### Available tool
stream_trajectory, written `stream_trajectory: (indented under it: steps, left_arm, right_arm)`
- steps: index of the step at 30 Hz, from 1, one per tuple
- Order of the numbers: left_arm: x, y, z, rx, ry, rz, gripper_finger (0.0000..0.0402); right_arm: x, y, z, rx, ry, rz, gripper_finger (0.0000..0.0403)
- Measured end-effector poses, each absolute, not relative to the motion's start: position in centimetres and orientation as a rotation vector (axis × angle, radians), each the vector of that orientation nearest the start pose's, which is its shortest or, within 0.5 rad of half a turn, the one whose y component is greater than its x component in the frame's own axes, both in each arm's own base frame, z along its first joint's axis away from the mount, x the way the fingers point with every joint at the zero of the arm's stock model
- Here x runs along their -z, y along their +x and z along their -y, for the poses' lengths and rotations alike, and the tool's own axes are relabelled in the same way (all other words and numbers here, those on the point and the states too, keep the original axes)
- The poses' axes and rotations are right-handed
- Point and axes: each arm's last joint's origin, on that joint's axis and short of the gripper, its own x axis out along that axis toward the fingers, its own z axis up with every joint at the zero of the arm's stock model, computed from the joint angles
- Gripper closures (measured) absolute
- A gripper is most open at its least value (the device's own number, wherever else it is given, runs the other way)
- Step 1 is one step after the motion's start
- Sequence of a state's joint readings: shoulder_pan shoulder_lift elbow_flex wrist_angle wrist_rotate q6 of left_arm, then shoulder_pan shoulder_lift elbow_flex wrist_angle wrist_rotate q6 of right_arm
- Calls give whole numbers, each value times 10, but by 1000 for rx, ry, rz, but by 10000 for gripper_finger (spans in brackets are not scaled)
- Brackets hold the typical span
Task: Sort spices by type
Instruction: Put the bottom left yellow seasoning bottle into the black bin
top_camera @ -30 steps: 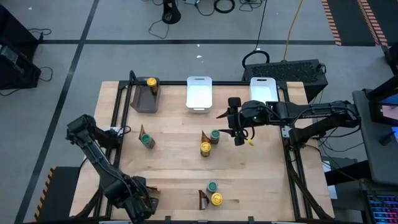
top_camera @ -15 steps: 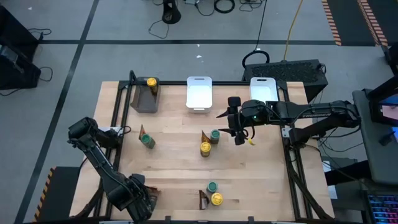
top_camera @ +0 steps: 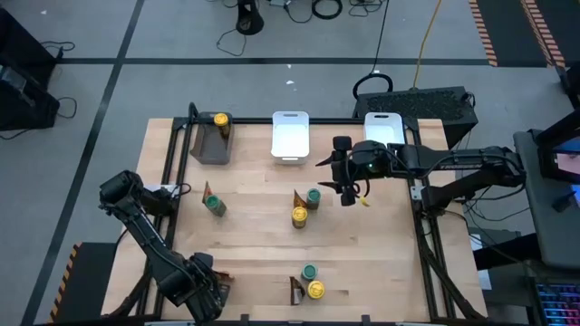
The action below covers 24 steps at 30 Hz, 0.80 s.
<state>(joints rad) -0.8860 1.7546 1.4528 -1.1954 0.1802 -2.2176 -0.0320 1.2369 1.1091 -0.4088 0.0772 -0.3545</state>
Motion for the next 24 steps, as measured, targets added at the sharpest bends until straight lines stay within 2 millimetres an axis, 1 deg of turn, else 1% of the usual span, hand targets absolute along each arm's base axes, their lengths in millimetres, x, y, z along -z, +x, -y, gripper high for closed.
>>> stream_trajectory:
  steps: [2, 7, 15, 24]
  left_arm:
    - [-249, 203, 256, -980, -1114, -1500, 100]
    - [-234, 201, 256, -974, -1112, -1510, 100]
    - [-219, 200, 257, -942, -1132, -1511, 100]
    - [-216, 201, 258, -921, -1136, -1512, 100]
  right_arm:
    - [-332, 267, 11, 11, -358, -550, 184]
    - [-332, 267, 11, 11, -359, -550, 184]
    - [-332, 267, 11, 10, -359, -551, 184]
    - [-332, 267, 11, 9, -363, -551, 184]
